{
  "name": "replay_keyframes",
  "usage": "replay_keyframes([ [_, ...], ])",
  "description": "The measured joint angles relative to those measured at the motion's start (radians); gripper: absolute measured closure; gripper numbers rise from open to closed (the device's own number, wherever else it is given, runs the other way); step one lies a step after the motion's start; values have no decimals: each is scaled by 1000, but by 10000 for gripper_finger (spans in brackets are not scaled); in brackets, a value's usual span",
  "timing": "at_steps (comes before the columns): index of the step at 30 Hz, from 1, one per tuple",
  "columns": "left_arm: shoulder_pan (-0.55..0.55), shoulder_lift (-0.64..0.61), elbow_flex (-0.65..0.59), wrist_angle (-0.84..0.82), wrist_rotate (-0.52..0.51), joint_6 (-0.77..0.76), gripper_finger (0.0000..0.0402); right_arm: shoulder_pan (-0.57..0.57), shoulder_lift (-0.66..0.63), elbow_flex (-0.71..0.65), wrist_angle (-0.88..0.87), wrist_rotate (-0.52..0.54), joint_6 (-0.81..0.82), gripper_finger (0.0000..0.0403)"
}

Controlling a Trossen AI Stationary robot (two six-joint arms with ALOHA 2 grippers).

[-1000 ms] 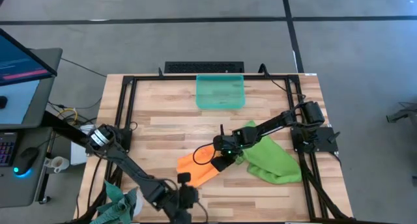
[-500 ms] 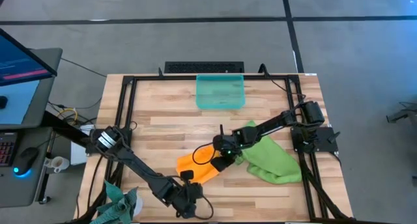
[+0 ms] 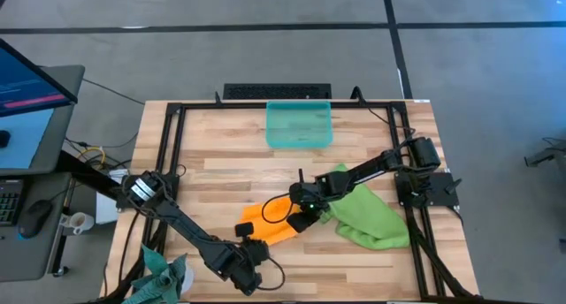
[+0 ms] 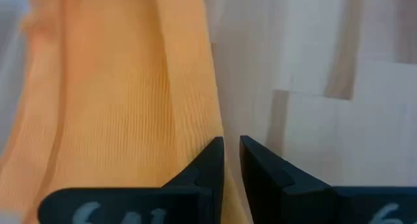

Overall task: Roll microfiber towels into tight, uniform cylinder then place into a basket
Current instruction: Roll the orange microfiber towel

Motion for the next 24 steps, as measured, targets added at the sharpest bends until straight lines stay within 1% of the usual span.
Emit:
replay_keyframes([
  [6, 0, -4, 1, -19, -18, -13, 359, 0, 0, 0, -16, 2, -10, 397],
  [12, 19, -3, 1, -116, -94, -80, 359, 0, 0, 0, -33, 5, -33, 397],
  [16, 45, 6, 0, -175, -77, -116, 359, 0, 0, 0, -32, 3, -33, 397],
  [21, 80, 20, 0, -228, -70, -121, 359, 0, 0, 0, -39, -18, -53, 397],
  [24, 105, 24, -6, -236, -40, -121, 359, 7, 0, 0, -46, -21, -59, 397],
])
